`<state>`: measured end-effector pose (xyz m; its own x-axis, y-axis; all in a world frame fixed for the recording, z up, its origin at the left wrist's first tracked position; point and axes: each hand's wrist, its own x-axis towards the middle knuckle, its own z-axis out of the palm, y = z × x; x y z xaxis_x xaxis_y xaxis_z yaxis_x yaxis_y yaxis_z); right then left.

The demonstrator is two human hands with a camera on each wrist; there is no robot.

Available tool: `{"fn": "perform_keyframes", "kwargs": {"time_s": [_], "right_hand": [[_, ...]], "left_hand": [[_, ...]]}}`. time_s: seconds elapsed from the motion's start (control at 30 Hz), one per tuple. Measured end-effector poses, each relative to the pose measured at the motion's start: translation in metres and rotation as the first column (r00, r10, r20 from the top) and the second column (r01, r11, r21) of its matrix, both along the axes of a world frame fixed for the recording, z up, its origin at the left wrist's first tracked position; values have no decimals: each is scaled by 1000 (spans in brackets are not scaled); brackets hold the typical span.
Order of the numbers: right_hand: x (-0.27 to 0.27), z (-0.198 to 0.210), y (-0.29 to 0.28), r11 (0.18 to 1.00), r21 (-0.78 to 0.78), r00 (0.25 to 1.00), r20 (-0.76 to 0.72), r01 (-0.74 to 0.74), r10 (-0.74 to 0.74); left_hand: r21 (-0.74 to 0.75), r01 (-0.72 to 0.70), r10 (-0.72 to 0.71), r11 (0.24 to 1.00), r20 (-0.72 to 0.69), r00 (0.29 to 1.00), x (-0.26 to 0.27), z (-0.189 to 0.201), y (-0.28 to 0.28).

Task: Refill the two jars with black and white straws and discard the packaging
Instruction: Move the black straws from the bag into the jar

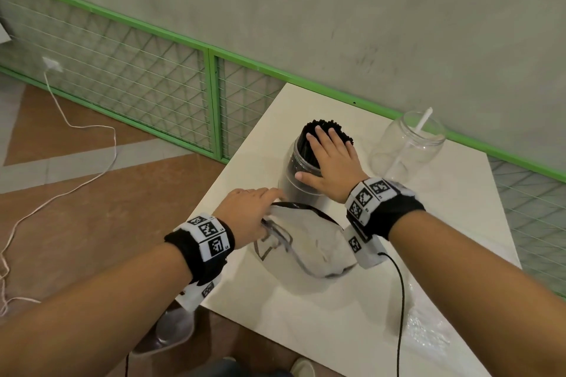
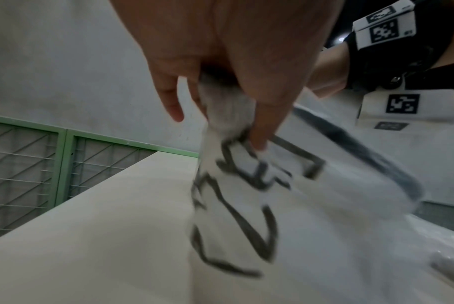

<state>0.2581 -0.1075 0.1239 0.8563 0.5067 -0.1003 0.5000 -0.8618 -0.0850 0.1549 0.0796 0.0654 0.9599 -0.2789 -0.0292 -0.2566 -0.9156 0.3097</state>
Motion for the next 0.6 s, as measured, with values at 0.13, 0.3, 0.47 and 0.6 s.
{"fn": "perform_keyframes", "kwargs": {"time_s": [0.13, 0.3, 0.47, 0.6], "right_hand": [[2, 6, -2, 1000, 25, 998, -55, 4, -2], [-2, 4, 2, 999, 45, 999, -26, 28, -27], [1, 6, 6, 997, 62, 998, -46, 42, -39], [2, 13, -1, 959, 281, 998, -64, 39, -22]], "left_hand": [[-61, 85, -57, 994, 365, 929, -9, -2, 3], [325, 241, -168, 914, -236, 957, -38, -41, -2], [284, 194, -18, 939, -523, 852, -48, -57, -1], [289, 152, -26, 945, -399, 917, -42, -36, -1]]}}
